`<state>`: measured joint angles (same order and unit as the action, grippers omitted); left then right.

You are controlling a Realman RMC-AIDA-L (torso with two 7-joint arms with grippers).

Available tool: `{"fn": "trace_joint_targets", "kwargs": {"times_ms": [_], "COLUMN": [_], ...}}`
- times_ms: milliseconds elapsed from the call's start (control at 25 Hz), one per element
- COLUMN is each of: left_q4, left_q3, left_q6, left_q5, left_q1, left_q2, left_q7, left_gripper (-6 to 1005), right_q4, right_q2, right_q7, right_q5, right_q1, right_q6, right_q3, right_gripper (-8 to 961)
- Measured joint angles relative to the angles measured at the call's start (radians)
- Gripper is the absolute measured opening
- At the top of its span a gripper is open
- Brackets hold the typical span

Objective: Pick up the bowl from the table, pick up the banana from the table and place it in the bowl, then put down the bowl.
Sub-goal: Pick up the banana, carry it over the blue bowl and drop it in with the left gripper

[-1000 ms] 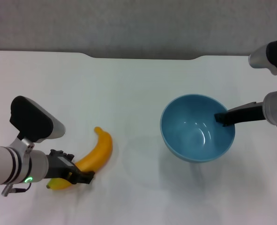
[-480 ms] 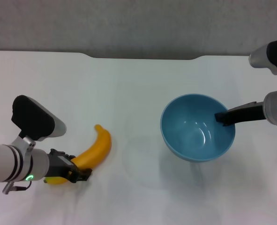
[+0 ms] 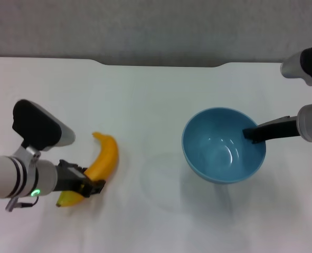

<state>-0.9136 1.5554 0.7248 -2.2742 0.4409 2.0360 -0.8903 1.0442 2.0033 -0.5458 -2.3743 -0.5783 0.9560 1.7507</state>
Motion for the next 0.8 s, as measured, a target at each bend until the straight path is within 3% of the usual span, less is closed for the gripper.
{"fn": "trace_joint_targets", "kwargs": {"times_ms": [120, 360, 480, 800], "left_q4": [-0.079, -0.383, -0.468, -0.569], "left_q3": [0.003, 0.012, 0.001, 0.000], "left_q6": [0.031, 0.130, 0.165, 0.226], "left_q5": [0.001, 0.006, 0.046, 0.264], "left_q1": [-0.022, -0.130, -0.155, -0.121], "left_q2": [-0.003, 0.001, 0.001, 0.001], "left_q7": [0.030, 0.143, 0.174, 0.190], "left_gripper": [512, 522, 528, 541], "right_q4": [-0.002, -0.058, -0.096, -0.191], "right_q2": [0.001, 0.004, 0.004, 0.005], "right_q7": [0.000, 0.000, 0.000, 0.000], "right_q5": [0.000, 0.022, 0.056, 0.197], "right_q1": [-0.001, -0.009, -0.027, -0.083], "right_q6": [-0.004, -0.036, -0.061, -0.121], "right_q3": [-0.006, -0.032, -0.076, -0.165], "right_gripper": [25, 25, 25, 25]}}
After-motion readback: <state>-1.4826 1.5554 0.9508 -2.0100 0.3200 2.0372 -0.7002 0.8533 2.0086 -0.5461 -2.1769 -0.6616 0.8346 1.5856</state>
